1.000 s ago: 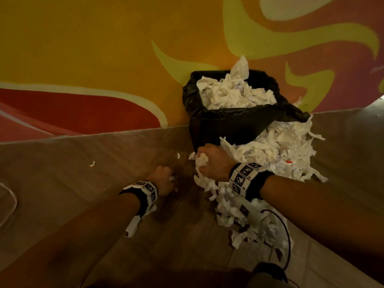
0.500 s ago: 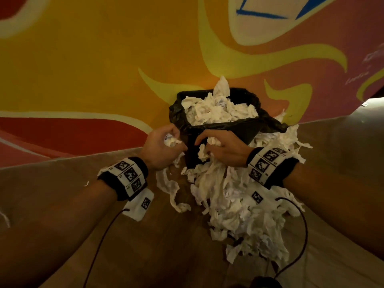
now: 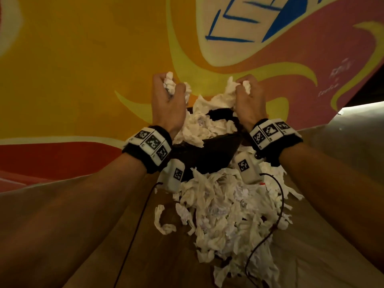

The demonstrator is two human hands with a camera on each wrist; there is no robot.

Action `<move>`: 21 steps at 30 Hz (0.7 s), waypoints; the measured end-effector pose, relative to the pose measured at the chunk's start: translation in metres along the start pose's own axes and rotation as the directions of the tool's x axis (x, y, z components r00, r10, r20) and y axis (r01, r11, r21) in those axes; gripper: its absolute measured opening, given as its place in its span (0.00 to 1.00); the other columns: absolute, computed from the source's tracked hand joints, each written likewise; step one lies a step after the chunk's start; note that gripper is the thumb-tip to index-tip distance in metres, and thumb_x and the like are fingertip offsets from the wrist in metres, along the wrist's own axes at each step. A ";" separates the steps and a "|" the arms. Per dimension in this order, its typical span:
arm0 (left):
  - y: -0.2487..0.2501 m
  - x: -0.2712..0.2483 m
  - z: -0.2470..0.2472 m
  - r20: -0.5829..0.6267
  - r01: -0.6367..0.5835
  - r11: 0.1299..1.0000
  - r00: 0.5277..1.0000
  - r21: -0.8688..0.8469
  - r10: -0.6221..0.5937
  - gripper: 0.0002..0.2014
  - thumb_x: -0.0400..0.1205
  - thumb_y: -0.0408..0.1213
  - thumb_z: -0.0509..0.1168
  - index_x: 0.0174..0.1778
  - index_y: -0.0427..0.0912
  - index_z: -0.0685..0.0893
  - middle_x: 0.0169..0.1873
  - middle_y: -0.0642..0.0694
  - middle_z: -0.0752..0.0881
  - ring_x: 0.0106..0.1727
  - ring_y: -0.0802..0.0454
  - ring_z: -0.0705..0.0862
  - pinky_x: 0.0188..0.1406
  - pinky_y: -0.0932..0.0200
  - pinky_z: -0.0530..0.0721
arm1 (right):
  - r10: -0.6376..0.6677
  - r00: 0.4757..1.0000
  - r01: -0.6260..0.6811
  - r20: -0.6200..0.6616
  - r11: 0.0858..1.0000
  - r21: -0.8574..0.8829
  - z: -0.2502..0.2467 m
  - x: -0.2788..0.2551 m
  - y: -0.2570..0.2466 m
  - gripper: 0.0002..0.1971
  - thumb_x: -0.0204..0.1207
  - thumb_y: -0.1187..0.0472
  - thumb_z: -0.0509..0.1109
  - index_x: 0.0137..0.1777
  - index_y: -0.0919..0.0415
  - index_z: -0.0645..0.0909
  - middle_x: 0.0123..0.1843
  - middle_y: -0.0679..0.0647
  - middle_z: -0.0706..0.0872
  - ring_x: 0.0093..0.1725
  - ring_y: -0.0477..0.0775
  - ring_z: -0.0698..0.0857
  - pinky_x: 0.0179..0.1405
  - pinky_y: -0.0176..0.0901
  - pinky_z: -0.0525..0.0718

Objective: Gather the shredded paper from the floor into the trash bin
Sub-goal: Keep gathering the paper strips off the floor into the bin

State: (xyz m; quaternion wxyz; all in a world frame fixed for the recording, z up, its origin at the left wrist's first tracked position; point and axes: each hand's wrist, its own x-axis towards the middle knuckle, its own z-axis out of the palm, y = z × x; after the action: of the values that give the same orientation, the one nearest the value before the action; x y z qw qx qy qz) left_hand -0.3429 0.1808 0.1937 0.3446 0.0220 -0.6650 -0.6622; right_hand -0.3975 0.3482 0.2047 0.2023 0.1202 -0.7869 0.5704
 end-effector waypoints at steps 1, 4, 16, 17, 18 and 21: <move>0.000 0.001 0.008 -0.001 0.002 1.000 1.000 -0.003 -0.002 0.06 0.79 0.39 0.59 0.48 0.48 0.69 0.39 0.50 0.72 0.32 0.62 0.72 0.30 0.67 0.73 | 0.003 1.000 -0.003 -0.024 1.000 -0.020 -0.001 0.003 0.002 0.06 0.80 0.65 0.58 0.42 0.58 0.73 0.28 0.49 0.73 0.24 0.43 0.70 0.22 0.33 0.68; -0.004 0.005 0.031 0.019 0.005 0.999 1.000 0.042 -0.006 0.15 0.76 0.37 0.60 0.56 0.44 0.65 0.53 0.43 0.69 0.45 0.55 0.70 0.42 0.68 0.71 | 0.046 0.999 -0.045 0.005 0.992 -0.120 -0.003 0.008 0.013 0.06 0.81 0.61 0.57 0.43 0.61 0.69 0.35 0.49 0.72 0.34 0.47 0.70 0.30 0.34 0.68; -0.061 0.001 0.065 0.481 -0.027 0.628 0.667 0.778 -0.568 0.20 0.83 0.34 0.55 0.72 0.34 0.67 0.73 0.34 0.68 0.76 0.35 0.65 0.74 0.43 0.68 | 0.392 0.730 0.120 0.559 0.732 -0.670 -0.007 -0.001 0.056 0.26 0.82 0.68 0.56 0.80 0.59 0.60 0.71 0.66 0.66 0.70 0.68 0.69 0.68 0.56 0.70; -0.061 0.001 0.064 0.500 -0.046 0.612 0.626 0.790 -0.599 0.20 0.85 0.36 0.53 0.72 0.32 0.68 0.72 0.33 0.70 0.75 0.33 0.67 0.73 0.40 0.69 | 0.387 0.708 0.134 0.591 0.748 -0.650 -0.006 -0.001 0.057 0.28 0.81 0.70 0.57 0.81 0.60 0.57 0.70 0.67 0.69 0.67 0.69 0.72 0.65 0.58 0.73; -0.059 0.000 0.064 0.510 -0.068 0.592 0.594 0.803 -0.622 0.20 0.86 0.36 0.51 0.71 0.30 0.69 0.71 0.31 0.72 0.73 0.31 0.69 0.71 0.38 0.71 | 0.375 0.696 0.112 0.613 0.786 -0.608 -0.006 -0.002 0.058 0.29 0.80 0.73 0.58 0.80 0.62 0.56 0.64 0.67 0.74 0.60 0.68 0.77 0.57 0.58 0.77; -0.054 0.001 0.063 0.539 -0.169 0.549 0.559 0.818 -0.631 0.14 0.86 0.32 0.52 0.63 0.27 0.73 0.63 0.29 0.76 0.65 0.32 0.76 0.60 0.45 0.76 | 0.318 0.729 0.111 0.606 0.819 -0.562 -0.007 -0.001 0.061 0.22 0.79 0.76 0.59 0.71 0.64 0.59 0.35 0.56 0.73 0.32 0.55 0.74 0.29 0.46 0.69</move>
State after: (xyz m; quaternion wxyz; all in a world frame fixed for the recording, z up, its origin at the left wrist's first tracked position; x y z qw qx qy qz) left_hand -0.3977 0.2286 0.1530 -0.1443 -0.0218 -0.9529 -0.2660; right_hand -0.4208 0.3743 0.1542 -0.1054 0.2073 -0.9427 0.2394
